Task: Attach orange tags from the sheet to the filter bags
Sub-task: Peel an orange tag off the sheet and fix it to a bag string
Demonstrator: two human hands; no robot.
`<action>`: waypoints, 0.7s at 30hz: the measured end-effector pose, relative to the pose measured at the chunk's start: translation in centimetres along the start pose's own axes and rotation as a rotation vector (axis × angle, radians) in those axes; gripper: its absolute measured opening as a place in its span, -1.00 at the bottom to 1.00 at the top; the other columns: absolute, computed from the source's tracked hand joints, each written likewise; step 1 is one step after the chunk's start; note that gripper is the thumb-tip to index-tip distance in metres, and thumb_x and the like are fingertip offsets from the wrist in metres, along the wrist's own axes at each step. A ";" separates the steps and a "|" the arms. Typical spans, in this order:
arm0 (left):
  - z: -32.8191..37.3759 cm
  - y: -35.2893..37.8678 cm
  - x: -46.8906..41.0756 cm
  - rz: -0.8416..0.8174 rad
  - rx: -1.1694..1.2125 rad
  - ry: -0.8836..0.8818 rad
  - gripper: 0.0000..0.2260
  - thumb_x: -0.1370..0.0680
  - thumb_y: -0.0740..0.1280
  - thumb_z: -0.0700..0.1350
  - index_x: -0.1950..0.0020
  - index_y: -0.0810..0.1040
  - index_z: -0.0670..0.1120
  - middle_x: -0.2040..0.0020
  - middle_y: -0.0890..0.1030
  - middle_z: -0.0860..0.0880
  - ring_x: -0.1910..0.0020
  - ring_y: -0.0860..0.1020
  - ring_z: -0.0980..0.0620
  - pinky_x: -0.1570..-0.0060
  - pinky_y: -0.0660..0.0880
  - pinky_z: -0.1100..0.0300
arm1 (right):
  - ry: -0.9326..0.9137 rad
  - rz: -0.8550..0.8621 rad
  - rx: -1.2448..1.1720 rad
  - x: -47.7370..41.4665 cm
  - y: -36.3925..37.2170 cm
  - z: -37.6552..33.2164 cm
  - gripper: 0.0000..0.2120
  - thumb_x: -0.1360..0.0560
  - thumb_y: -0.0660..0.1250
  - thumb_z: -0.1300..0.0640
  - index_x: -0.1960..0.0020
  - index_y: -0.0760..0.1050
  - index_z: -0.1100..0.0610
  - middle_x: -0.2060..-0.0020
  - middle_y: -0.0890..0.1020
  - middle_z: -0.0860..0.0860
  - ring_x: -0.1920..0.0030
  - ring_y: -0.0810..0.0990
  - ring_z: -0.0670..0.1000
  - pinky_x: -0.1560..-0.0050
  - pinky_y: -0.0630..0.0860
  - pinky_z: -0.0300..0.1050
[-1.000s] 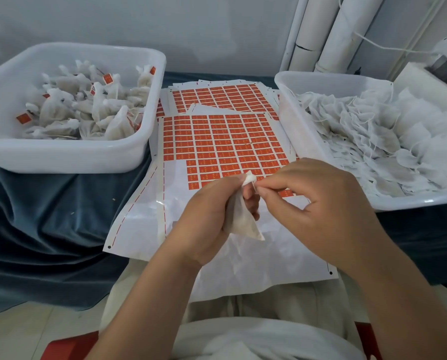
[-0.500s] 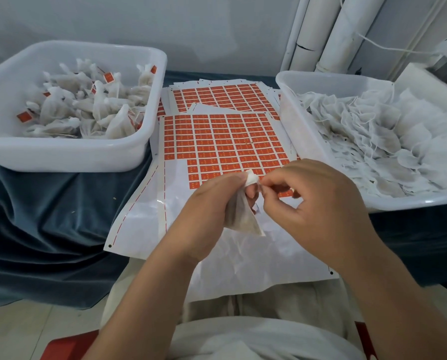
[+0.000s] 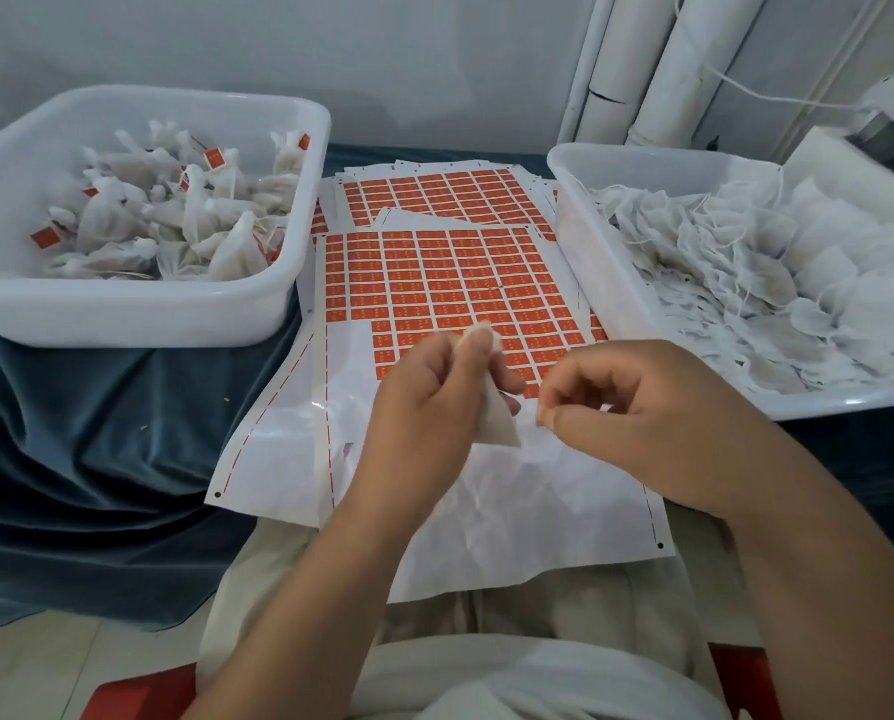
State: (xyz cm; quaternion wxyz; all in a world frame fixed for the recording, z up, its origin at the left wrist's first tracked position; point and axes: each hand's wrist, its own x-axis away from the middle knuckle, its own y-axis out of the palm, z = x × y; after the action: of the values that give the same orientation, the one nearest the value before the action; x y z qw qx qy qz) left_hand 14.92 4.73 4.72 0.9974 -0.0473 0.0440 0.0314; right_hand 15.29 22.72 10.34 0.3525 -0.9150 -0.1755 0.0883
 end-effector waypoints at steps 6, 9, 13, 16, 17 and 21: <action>0.7 -1.4 -0.1 -0.101 0.074 -0.027 -0.62 -0.65 0.12 0.23 0.04 0.59 0.01 0.20 0.68 0.04 0.23 0.65 0.14 0.17 0.55 0.44 | -0.057 0.141 -0.079 -0.5 0.3 0.9 -0.90 -0.56 0.47 0.05 0.10 0.67 -0.14 0.17 0.71 -0.14 0.14 0.68 -0.08 0.12 0.60 -0.24; 1.0 -1.2 0.2 -0.136 0.083 0.032 -0.60 -0.57 0.11 0.26 0.08 0.58 0.01 0.25 0.65 0.04 0.26 0.63 0.13 0.15 0.54 0.44 | -0.065 0.267 -0.101 -0.9 1.1 0.6 -0.94 -0.57 0.44 -0.10 -0.04 0.64 -0.18 0.05 0.71 -0.22 0.03 0.69 -0.13 0.04 0.62 -0.26; 1.1 -1.1 0.5 -0.176 0.122 0.046 -0.63 -0.58 0.14 0.23 0.04 0.59 0.00 0.25 0.64 0.08 0.23 0.65 0.13 0.15 0.54 0.41 | -0.112 0.215 -0.120 -1.0 2.3 0.2 -0.83 -0.55 0.42 -0.18 -0.07 0.67 -0.16 0.07 0.72 -0.24 0.02 0.71 -0.14 0.04 0.61 -0.32; 1.0 -1.3 0.5 -0.170 0.154 0.001 -0.62 -0.60 0.17 0.27 0.04 0.60 0.02 0.22 0.65 0.05 0.18 0.66 0.12 0.08 0.56 0.39 | -0.205 0.282 -0.078 -0.9 3.0 0.0 -0.82 -0.62 0.41 0.03 0.15 0.69 -0.04 0.18 0.71 -0.21 0.07 0.68 -0.12 0.08 0.53 -0.40; 0.8 -1.4 0.4 -0.172 0.167 -0.019 -0.62 -0.63 0.19 0.29 0.04 0.60 0.02 0.20 0.66 0.02 0.16 0.66 0.08 0.03 0.59 0.32 | -0.224 0.303 -0.050 -0.9 3.1 -0.1 -0.80 -0.62 0.41 0.06 0.17 0.69 -0.02 0.19 0.70 -0.22 0.06 0.67 -0.13 0.08 0.50 -0.44; -0.1 -1.2 0.0 -0.255 0.376 -0.117 -0.64 -0.70 0.17 0.14 0.13 0.58 -0.04 0.27 0.56 -0.05 0.25 0.54 0.01 0.07 0.55 0.03 | -0.259 0.349 0.010 -0.7 3.1 -0.9 -0.81 -0.61 0.43 0.05 0.17 0.70 -0.05 0.23 0.70 -0.21 0.07 0.68 -0.09 0.10 0.50 -0.39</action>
State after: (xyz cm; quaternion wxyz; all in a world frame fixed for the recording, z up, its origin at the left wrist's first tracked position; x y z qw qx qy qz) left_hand 14.99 3.56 4.76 0.9854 0.1359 -0.0150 -0.1010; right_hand 15.73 19.83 8.93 0.3107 -0.9107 -0.0578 0.2659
